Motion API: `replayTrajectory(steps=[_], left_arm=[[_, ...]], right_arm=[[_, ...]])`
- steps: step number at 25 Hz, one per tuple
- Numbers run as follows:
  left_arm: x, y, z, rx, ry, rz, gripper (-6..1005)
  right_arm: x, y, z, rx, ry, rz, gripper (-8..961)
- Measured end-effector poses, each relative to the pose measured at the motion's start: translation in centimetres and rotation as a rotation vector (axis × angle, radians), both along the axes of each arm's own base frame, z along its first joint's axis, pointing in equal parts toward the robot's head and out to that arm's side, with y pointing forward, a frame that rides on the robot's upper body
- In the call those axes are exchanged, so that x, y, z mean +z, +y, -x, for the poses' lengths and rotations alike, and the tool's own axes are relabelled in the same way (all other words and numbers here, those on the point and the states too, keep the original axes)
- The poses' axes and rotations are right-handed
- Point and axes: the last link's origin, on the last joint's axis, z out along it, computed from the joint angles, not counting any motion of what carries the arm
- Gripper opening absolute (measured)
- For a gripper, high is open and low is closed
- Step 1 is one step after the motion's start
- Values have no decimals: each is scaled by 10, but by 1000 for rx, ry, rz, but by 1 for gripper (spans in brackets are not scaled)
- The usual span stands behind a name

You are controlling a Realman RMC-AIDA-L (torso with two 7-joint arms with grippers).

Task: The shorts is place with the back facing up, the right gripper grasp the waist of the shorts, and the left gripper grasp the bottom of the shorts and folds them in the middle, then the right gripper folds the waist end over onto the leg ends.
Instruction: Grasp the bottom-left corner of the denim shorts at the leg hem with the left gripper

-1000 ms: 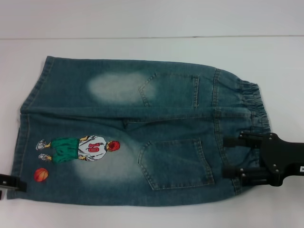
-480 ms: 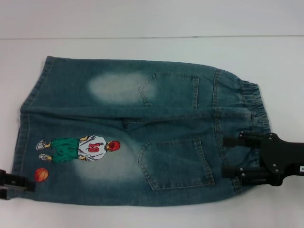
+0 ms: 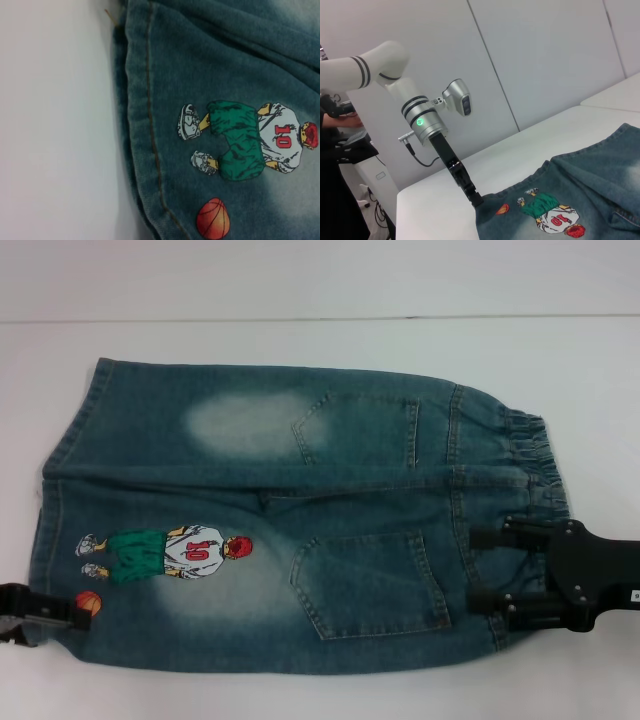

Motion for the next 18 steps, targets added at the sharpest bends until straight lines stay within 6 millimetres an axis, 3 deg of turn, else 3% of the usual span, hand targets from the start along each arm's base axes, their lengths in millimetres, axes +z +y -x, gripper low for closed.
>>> replayTrajectory(steps=[6,18], left_arm=[[1,1,0,-16,5,-3,879],[-2,3,2,-54,13,-18,654]], right_arm=[[-1,0,0,0,2,0,910],[-3,-1,0,-1,3,0,909]])
